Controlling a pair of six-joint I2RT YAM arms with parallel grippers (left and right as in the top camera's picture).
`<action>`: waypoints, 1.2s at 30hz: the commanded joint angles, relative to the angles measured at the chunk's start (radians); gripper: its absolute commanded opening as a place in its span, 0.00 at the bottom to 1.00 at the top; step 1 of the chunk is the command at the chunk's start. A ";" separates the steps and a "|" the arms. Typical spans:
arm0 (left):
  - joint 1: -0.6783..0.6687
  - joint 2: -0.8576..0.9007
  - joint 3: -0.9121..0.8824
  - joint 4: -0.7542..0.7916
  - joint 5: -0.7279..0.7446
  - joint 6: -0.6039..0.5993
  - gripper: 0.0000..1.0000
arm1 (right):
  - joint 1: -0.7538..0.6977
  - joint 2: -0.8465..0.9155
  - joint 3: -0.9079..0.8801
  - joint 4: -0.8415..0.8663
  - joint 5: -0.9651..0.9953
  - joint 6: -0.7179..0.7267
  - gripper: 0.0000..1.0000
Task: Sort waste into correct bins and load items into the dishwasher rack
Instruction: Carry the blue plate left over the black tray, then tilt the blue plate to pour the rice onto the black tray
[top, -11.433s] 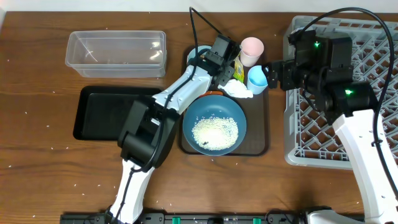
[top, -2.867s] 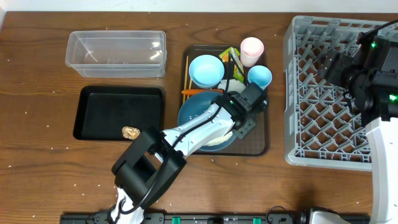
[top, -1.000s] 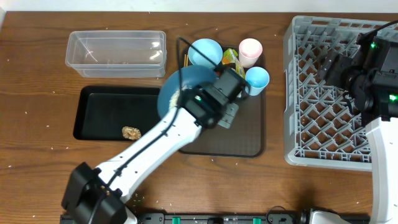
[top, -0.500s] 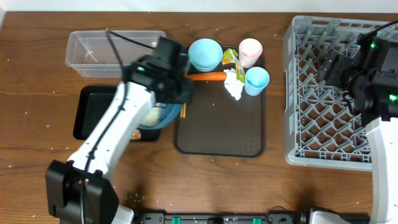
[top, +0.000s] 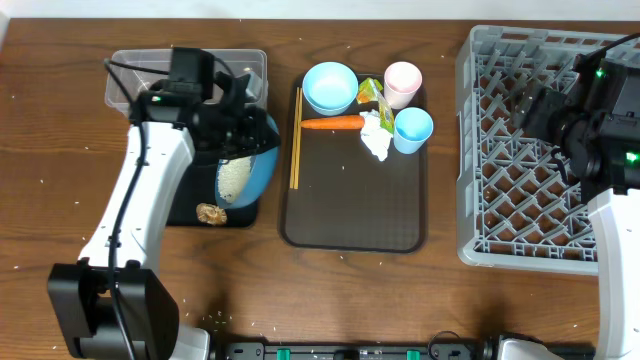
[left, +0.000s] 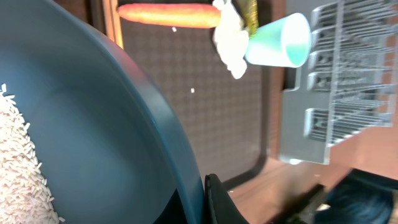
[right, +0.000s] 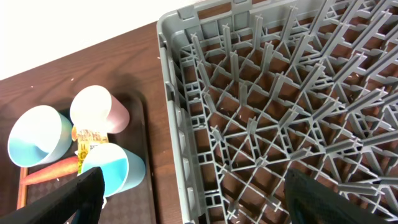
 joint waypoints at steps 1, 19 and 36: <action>0.047 -0.026 -0.002 -0.009 0.140 0.032 0.06 | -0.005 -0.002 0.012 -0.001 0.006 0.001 0.85; 0.256 -0.026 -0.003 -0.148 0.387 0.161 0.06 | -0.005 -0.002 0.012 -0.007 0.006 -0.002 0.85; 0.446 -0.024 -0.033 -0.220 0.492 0.198 0.06 | -0.005 -0.002 0.012 -0.015 0.006 -0.002 0.85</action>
